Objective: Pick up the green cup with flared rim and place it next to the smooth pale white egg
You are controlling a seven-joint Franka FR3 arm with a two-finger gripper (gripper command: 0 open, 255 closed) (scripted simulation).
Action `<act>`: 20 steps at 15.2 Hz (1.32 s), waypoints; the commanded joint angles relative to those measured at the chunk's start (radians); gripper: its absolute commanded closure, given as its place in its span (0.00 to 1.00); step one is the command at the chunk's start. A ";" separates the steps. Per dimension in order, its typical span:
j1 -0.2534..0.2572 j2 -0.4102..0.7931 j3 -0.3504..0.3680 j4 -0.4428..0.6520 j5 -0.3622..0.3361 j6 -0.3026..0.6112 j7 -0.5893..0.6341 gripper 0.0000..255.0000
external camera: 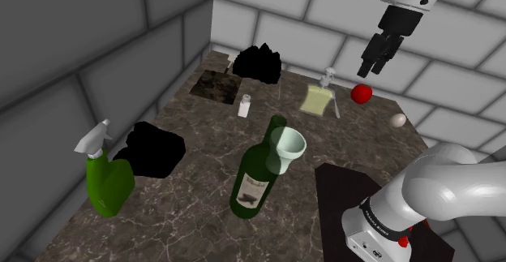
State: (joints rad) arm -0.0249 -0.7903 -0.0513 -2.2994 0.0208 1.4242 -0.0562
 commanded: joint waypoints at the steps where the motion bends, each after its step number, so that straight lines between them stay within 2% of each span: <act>1: 0.000 0.000 0.000 0.000 0.000 0.000 0.000 0.00; 10: 0.053 0.029 0.087 -0.239 0.105 0.271 0.068 0.00; 20: 0.135 0.203 0.193 -0.386 0.233 0.606 0.119 0.00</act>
State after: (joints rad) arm 0.1059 -0.6151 0.1352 -2.6822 0.2453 1.9969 0.0621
